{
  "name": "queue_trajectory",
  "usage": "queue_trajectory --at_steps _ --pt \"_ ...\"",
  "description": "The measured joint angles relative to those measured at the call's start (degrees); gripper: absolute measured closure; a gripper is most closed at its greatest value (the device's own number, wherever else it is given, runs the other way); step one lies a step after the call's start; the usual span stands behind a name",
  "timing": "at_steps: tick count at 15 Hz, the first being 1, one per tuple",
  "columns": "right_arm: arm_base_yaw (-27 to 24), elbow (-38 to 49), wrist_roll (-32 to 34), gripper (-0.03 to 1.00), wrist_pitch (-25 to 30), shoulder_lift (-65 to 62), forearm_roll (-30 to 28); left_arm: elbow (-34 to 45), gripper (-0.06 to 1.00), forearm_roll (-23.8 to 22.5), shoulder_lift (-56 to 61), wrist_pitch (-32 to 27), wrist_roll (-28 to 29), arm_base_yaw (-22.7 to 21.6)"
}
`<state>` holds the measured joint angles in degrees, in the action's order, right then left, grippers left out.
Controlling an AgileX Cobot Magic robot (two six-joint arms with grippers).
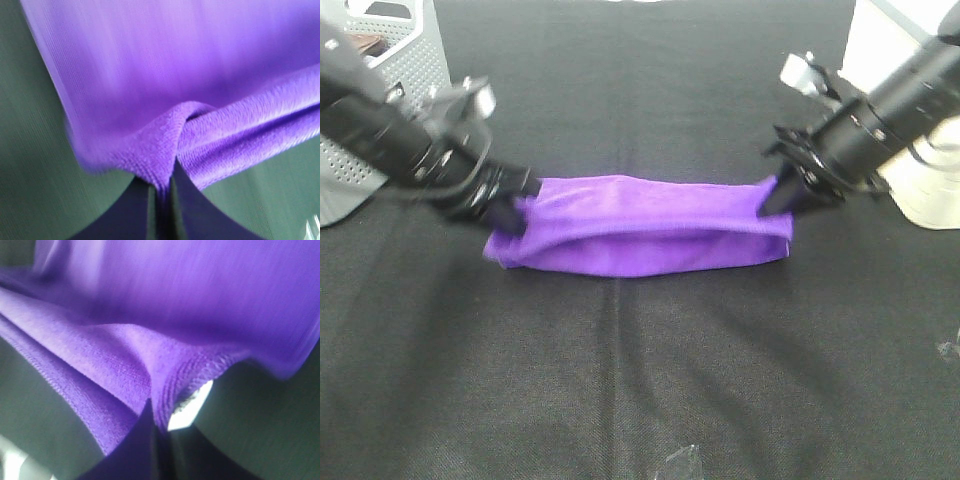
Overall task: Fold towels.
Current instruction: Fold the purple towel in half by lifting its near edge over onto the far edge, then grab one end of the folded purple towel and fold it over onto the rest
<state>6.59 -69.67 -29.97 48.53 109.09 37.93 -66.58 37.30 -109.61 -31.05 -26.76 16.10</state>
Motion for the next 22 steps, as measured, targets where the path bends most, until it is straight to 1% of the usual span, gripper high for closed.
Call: queue_trajectory --at_steps 3,6,8,10,13,14,15,16,17,18,19,20,21,22 --pt "-0.06 -9.45 0.0 0.97 -3.32 5.9 -1.03 -9.57 0.94 -0.92 -5.79 2.69 0.0 -0.06" --pt "-0.06 -15.58 0.0 0.97 -6.76 11.52 -2.46 -17.76 0.94 -1.26 -11.97 3.95 0.0 -0.06" --pt "-0.06 -17.88 0.0 0.97 -7.73 14.84 -3.72 -20.23 0.94 -1.55 -15.18 4.01 0.0 -0.06" --pt "-0.06 -19.42 0.0 0.96 -8.14 17.36 -4.35 -21.03 0.94 -1.89 -17.07 3.9 0.0 -0.06" --pt "-0.06 -19.82 0.0 0.92 -8.25 19.42 -4.64 -21.2 0.94 -2.01 -18.56 3.67 -0.23 -0.06" --pt "-0.06 -19.82 0.0 0.89 -7.96 20.0 -4.76 -21.2 0.92 -2.18 -18.91 3.67 -0.23 -0.06" --pt "-0.06 -19.82 0.0 0.84 -7.51 20.45 -4.81 -21.2 0.87 -2.35 -19.08 3.72 -0.23 -0.11" --pt "-0.06 -20.0 0.0 0.73 -6.93 20.68 -4.87 -21.31 0.8 -2.35 -19.08 3.9 -0.23 -0.11" --pt "-0.06 -20.51 0.0 0.63 -6.7 20.68 -4.81 -21.31 0.62 -2.41 -19.08 3.95 -0.23 -0.34" --pt "-0.06 -20.86 0.0 0.52 -6.3 20.68 -5.21 -21.31 0.48 -2.41 -19.08 3.84 0.17 -0.8" --pt "-0.06 -20.97 0.0 0.43 -5.73 20.68 -5.5 -21.77 0.37 -2.52 -19.08 2.75 0.86 -1.38" --pt "-0.06 -21.03 0.0 0.4 -5.16 20.51 -6.3 -22.23 0.33 -2.81 -19.08 1.43 1.2 -1.83" --pt "-0.11 -21.54 0.0 0.35 -4.01 20.23 -6.76 -24.69 0.26 -3.21 -19.08 -4.35 1.55 -2.75" --pt "-0.11 -21.83 0.11 0.35 -3.61 19.77 -6.93 -25.84 0.25 -3.27 -19.08 -6.13 1.72 -3.09"
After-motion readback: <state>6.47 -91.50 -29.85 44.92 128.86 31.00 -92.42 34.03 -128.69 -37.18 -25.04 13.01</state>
